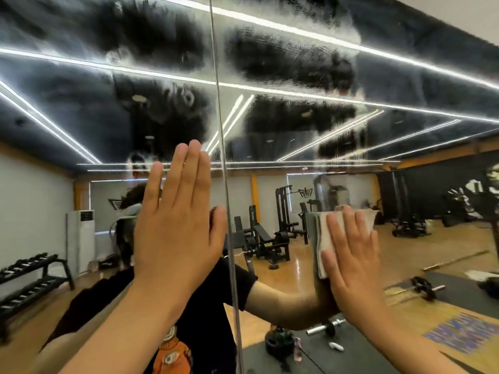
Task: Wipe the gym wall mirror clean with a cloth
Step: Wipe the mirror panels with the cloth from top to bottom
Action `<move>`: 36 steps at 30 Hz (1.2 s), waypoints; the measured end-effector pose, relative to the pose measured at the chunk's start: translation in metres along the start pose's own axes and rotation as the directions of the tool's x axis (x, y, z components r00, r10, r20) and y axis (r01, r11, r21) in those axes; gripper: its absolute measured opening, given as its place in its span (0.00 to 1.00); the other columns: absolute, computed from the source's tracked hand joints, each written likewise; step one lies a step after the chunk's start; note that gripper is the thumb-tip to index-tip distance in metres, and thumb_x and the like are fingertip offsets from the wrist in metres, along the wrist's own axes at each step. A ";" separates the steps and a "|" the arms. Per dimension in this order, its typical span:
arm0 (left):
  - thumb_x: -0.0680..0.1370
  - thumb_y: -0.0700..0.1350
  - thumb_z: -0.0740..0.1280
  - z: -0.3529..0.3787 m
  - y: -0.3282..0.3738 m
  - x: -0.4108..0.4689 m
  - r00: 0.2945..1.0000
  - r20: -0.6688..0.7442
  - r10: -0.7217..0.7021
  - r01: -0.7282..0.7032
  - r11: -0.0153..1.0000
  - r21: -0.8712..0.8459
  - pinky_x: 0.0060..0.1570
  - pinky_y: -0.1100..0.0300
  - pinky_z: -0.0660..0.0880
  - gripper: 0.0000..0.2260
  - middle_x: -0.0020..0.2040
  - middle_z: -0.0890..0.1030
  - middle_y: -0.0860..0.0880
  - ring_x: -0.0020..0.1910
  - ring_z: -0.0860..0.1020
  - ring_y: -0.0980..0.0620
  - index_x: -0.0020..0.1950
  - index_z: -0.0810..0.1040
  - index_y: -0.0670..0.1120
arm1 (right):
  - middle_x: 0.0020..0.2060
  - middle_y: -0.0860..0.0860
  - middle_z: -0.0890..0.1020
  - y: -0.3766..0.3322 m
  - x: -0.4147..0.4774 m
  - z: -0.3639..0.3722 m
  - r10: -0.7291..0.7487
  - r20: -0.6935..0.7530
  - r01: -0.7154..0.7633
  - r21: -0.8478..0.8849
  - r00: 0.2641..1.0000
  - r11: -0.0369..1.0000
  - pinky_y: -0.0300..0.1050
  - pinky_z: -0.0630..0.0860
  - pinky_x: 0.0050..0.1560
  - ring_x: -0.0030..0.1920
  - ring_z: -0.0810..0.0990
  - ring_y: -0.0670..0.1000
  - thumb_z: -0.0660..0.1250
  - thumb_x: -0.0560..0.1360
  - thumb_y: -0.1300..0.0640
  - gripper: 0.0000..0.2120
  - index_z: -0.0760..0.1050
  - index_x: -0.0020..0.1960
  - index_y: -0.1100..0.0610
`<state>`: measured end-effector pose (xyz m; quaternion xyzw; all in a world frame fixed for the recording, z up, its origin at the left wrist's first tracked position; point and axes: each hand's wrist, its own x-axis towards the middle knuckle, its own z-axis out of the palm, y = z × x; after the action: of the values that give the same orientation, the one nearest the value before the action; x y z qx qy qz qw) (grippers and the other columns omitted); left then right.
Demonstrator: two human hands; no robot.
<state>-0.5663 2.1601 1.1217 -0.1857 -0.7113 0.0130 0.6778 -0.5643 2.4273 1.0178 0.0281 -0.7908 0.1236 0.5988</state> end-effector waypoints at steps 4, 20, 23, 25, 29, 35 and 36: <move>0.81 0.52 0.50 0.001 0.003 0.002 1.000 -0.005 -0.023 0.023 1.000 -0.015 0.77 0.44 0.49 0.31 0.81 0.51 0.41 0.81 0.49 0.45 0.80 0.51 0.38 | 0.80 0.46 0.40 -0.005 0.016 -0.003 0.018 -0.005 -0.018 -0.010 1.000 1.000 0.56 0.39 0.78 0.80 0.38 0.49 0.39 0.82 0.38 0.27 0.35 0.79 0.39; 0.80 0.52 0.53 0.006 0.002 0.001 0.998 -0.048 -0.028 0.027 0.999 -0.036 0.77 0.43 0.50 0.32 0.81 0.53 0.41 0.80 0.51 0.45 0.80 0.53 0.38 | 0.81 0.48 0.43 -0.065 0.147 -0.023 -0.100 -0.077 0.099 -0.015 0.992 0.995 0.60 0.39 0.78 0.80 0.38 0.49 0.39 0.82 0.39 0.28 0.41 0.80 0.42; 0.80 0.52 0.53 0.006 0.002 0.000 0.998 -0.051 -0.026 0.024 0.999 -0.036 0.76 0.43 0.50 0.31 0.81 0.52 0.40 0.80 0.51 0.45 0.80 0.53 0.38 | 0.81 0.48 0.44 -0.067 0.084 -0.008 -0.159 -0.056 0.157 -0.043 0.986 0.987 0.62 0.41 0.78 0.80 0.38 0.51 0.42 0.83 0.41 0.27 0.42 0.80 0.42; 0.80 0.52 0.53 0.005 0.003 0.000 0.998 -0.052 -0.026 0.024 0.999 -0.038 0.76 0.43 0.49 0.31 0.81 0.52 0.41 0.80 0.51 0.45 0.80 0.53 0.38 | 0.81 0.50 0.46 -0.067 0.044 0.002 -0.209 -0.053 0.205 -0.062 0.977 0.977 0.61 0.43 0.77 0.80 0.42 0.53 0.44 0.83 0.42 0.28 0.45 0.81 0.45; 0.81 0.52 0.52 0.004 0.003 0.000 0.998 -0.050 -0.026 0.023 0.999 -0.045 0.77 0.43 0.49 0.31 0.81 0.52 0.41 0.80 0.50 0.45 0.80 0.52 0.38 | 0.81 0.49 0.48 -0.066 0.005 0.010 -0.245 -0.021 0.244 -0.061 0.969 0.968 0.57 0.43 0.77 0.80 0.45 0.55 0.45 0.83 0.42 0.28 0.47 0.81 0.45; 0.81 0.52 0.51 0.005 0.001 0.000 0.999 -0.037 -0.017 0.016 1.000 -0.026 0.77 0.42 0.50 0.31 0.81 0.50 0.40 0.81 0.49 0.45 0.80 0.51 0.37 | 0.81 0.47 0.45 -0.080 0.050 0.003 -0.255 -0.045 0.252 -0.061 0.966 0.966 0.61 0.43 0.77 0.80 0.42 0.51 0.43 0.83 0.39 0.27 0.42 0.80 0.41; 0.81 0.52 0.51 0.005 0.001 0.000 0.999 -0.035 -0.016 0.015 1.000 -0.027 0.77 0.42 0.50 0.31 0.81 0.50 0.40 0.81 0.49 0.45 0.80 0.50 0.37 | 0.81 0.47 0.45 -0.086 0.066 0.001 -0.241 -0.057 0.238 -0.059 0.969 0.969 0.61 0.42 0.78 0.80 0.41 0.50 0.42 0.83 0.39 0.27 0.42 0.80 0.40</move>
<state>-0.5707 2.1624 1.1205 -0.1896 -0.7008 -0.0050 0.6877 -0.5669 2.3505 1.0950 0.1040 -0.7651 0.0307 0.6347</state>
